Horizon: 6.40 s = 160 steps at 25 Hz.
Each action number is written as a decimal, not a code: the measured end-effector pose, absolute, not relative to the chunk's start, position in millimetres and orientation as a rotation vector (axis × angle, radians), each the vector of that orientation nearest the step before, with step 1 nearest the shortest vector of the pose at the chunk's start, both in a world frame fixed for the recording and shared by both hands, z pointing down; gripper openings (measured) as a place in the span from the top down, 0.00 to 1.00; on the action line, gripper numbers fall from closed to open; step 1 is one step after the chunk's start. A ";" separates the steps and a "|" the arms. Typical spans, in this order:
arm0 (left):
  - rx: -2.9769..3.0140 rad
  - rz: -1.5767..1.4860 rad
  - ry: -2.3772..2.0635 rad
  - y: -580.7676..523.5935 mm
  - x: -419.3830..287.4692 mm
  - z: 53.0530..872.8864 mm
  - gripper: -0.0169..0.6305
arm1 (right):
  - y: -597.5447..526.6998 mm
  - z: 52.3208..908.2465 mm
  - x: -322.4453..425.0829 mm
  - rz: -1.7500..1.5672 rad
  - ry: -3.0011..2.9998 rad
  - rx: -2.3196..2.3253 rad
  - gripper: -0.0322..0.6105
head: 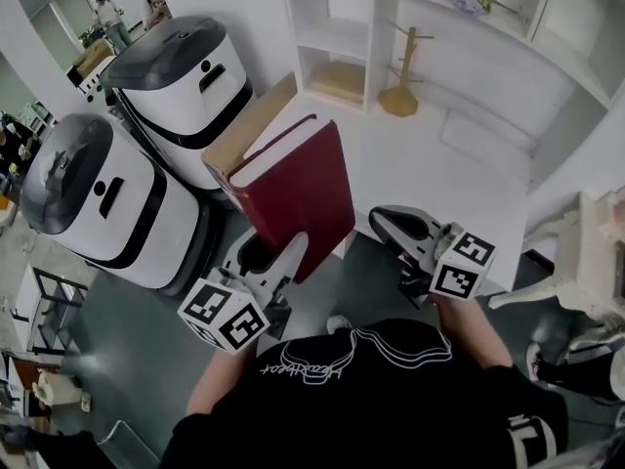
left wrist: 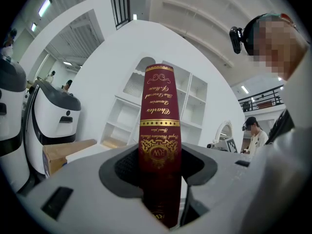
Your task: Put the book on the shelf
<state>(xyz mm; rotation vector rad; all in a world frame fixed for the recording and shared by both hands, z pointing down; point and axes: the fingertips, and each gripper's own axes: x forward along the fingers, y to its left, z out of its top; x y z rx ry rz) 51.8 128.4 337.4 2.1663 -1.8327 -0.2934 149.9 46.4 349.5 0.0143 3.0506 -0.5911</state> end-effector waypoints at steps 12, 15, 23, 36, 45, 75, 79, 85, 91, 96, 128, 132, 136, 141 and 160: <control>2.174 -0.275 -1.870 47.3 8.2 332.5 0.65 | -33.5 347.8 104.1 -0.566 3.038 0.037 0.94; 2.178 -0.284 -1.870 34.6 -4.3 334.6 0.65 | -44.6 351.8 94.6 -0.567 3.040 0.022 0.94; 2.214 -0.291 -1.826 -8.4 -49.5 338.0 0.65 | -82.7 351.8 55.3 -0.549 3.040 -0.054 0.94; 2.307 -0.285 -1.740 -96.2 -138.2 323.5 0.65 | -155.9 331.6 -18.4 -0.511 3.026 -0.238 0.94; 2.364 -0.290 -1.659 -154.0 -178.2 319.1 0.65 | -195.9 322.9 -46.0 -0.472 3.005 -0.384 0.94; 2.498 -0.191 -1.736 -298.9 -237.2 321.0 0.65 | -286.5 336.5 -69.1 -0.445 2.950 -0.706 0.94; 2.509 -0.177 -1.758 -309.0 -238.2 321.2 0.65 | -291.5 339.8 -69.1 -0.450 2.945 -0.727 0.94; 2.495 -0.161 -1.792 -320.4 -243.5 324.8 0.65 | -293.4 344.6 -69.4 -0.462 2.942 -0.752 0.94; 2.468 -0.162 -1.843 -327.7 -248.7 327.0 0.65 | -292.5 348.7 -68.8 -0.476 2.944 -0.766 0.94; 2.461 -0.158 -1.882 -334.7 -251.9 326.8 0.65 | -296.4 352.0 -71.3 -0.499 2.939 -0.762 0.94; 2.359 -0.072 -2.019 -391.8 -258.0 336.3 0.65 | -315.5 368.3 -70.6 -0.554 2.928 -0.791 0.94; 2.340 -0.041 -2.027 -402.4 -254.2 339.4 0.65 | -317.9 370.9 -71.2 -0.563 2.922 -0.794 0.94; 2.320 -0.025 -2.030 -413.2 -251.9 340.0 0.65 | -319.0 372.0 -72.4 -0.566 2.920 -0.795 0.94; 2.307 -0.022 -2.044 -424.8 -249.2 341.5 0.65 | -322.7 373.7 -70.2 -0.575 2.920 -0.806 0.94; 2.284 -0.005 -2.079 -465.1 -244.4 342.1 0.65 | -329.4 392.6 -66.9 -0.632 2.917 -0.832 0.94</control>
